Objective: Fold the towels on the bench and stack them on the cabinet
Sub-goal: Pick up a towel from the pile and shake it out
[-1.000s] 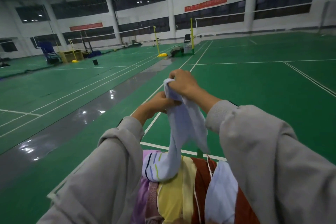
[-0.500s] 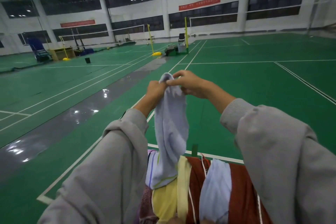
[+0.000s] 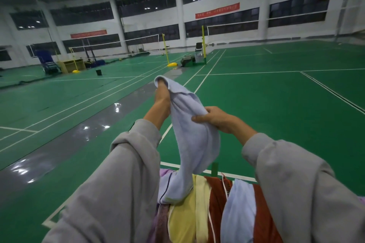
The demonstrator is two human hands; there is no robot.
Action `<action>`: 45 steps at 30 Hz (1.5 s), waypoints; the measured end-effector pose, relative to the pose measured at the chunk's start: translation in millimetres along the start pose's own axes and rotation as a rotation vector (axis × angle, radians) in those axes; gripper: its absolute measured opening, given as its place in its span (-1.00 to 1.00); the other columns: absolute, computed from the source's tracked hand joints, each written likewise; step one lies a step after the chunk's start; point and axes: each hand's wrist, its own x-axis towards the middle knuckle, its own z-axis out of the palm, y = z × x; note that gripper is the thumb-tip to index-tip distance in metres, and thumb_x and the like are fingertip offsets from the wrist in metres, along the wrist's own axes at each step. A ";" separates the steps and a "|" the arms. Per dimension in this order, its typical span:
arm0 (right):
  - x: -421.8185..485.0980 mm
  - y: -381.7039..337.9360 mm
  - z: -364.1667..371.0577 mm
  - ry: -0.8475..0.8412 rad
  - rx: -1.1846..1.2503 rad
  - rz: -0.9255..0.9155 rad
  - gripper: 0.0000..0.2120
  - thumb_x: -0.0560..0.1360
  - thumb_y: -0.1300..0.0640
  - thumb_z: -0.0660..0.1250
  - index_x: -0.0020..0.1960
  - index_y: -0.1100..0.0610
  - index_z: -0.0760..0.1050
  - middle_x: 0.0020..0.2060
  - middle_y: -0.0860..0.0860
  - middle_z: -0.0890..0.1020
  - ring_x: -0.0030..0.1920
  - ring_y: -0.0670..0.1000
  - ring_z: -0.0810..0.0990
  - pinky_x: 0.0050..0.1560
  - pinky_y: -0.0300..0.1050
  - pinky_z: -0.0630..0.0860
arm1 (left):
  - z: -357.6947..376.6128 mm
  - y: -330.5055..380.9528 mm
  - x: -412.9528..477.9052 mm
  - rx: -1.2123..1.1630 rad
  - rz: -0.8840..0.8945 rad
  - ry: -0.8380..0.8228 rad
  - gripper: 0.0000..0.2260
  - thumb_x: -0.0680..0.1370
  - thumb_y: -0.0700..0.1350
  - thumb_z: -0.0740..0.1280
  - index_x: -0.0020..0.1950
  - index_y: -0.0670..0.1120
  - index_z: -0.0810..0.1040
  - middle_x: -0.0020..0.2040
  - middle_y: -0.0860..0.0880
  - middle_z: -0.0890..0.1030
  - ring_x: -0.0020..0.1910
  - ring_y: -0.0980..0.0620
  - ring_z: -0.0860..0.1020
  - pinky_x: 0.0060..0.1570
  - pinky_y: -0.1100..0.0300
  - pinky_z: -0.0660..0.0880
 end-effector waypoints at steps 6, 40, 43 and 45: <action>10.1 -32.9 -23.0 0.200 -0.179 -0.062 -0.50 0.47 -0.07 0.54 0.24 0.19 0.47 0.06 0.09 0.60 0.01 0.07 0.60 -0.02 -0.05 0.55 | -15.4 -1.4 5.5 0.312 0.112 0.111 -0.73 0.65 -0.15 0.18 0.30 -0.17 0.54 0.24 -0.19 0.60 0.13 -0.17 0.57 0.10 -0.03 0.56; -23.6 -68.4 -68.1 0.172 0.517 -0.177 -0.73 0.71 0.04 0.18 0.18 0.23 0.51 -0.14 0.07 0.60 -0.13 0.05 0.59 -0.07 -0.01 0.61 | -43.0 51.1 1.2 0.807 0.555 -0.233 -0.59 0.43 0.18 0.56 -0.42 -0.04 0.53 -0.49 0.06 0.43 -0.47 0.09 0.32 -0.47 0.26 0.25; -23.3 -68.3 -64.6 0.095 0.722 -0.148 -0.40 0.58 -0.34 0.25 0.27 0.18 0.57 0.10 0.15 0.67 0.07 0.15 0.68 0.14 0.11 0.63 | -40.2 50.7 -0.5 0.633 0.504 -0.256 -0.58 0.47 0.15 0.54 -0.42 -0.05 0.51 -0.47 0.01 0.43 -0.48 0.07 0.32 -0.46 0.25 0.29; -21.2 -43.8 -53.4 -0.094 0.584 0.041 -0.10 0.42 -0.58 0.13 0.35 0.12 0.57 0.23 0.17 0.66 0.24 0.20 0.65 0.33 0.16 0.52 | -29.5 44.1 2.0 0.472 0.463 -0.141 -0.57 0.53 0.15 0.48 -0.37 -0.09 0.48 -0.40 -0.09 0.39 -0.42 0.03 0.33 -0.39 0.19 0.31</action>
